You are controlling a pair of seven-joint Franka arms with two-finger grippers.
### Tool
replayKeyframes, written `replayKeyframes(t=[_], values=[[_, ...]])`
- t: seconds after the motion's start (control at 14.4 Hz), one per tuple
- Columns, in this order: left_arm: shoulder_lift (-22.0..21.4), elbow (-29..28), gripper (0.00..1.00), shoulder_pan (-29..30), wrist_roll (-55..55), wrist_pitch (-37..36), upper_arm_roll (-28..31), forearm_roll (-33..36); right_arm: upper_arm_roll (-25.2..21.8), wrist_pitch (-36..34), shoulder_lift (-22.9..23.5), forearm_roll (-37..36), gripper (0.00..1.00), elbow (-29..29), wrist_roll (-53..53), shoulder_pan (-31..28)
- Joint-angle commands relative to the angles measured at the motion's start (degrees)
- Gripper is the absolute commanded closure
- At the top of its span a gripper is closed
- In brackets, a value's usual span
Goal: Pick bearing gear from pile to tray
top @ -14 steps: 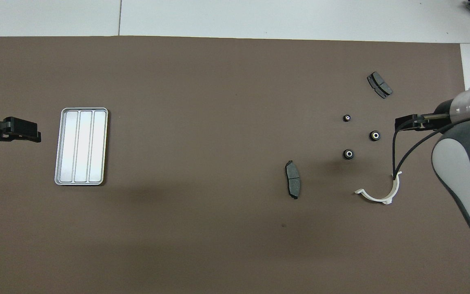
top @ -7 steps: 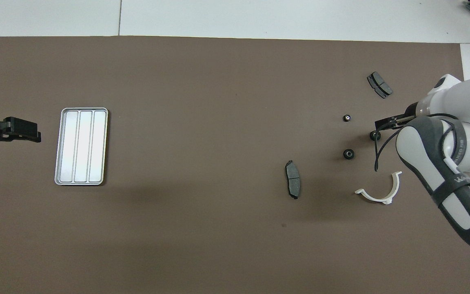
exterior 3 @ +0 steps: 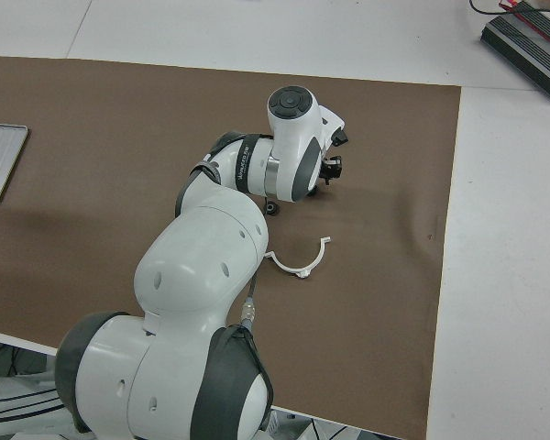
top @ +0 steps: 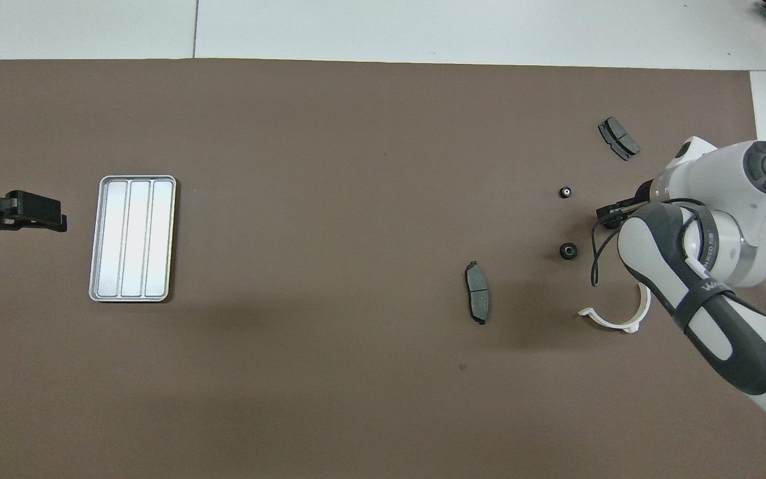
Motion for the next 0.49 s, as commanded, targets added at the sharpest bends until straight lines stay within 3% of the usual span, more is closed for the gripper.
replayKeyframes(t=[0.0, 0.42], values=[[-1.9, -2.2, 0.0, 0.4, 0.3, 0.9, -0.3, 1.0, 0.2, 4.3, -0.4, 1.5, 0.42, -2.9, -1.8, 0.8], [-1.9, -2.2, 0.0, 0.3, 0.3, 0.8, -0.3, 1.0, 0.1, 4.7, -0.5, 1.5, 0.45, -3.2, -3.1, 0.3]])
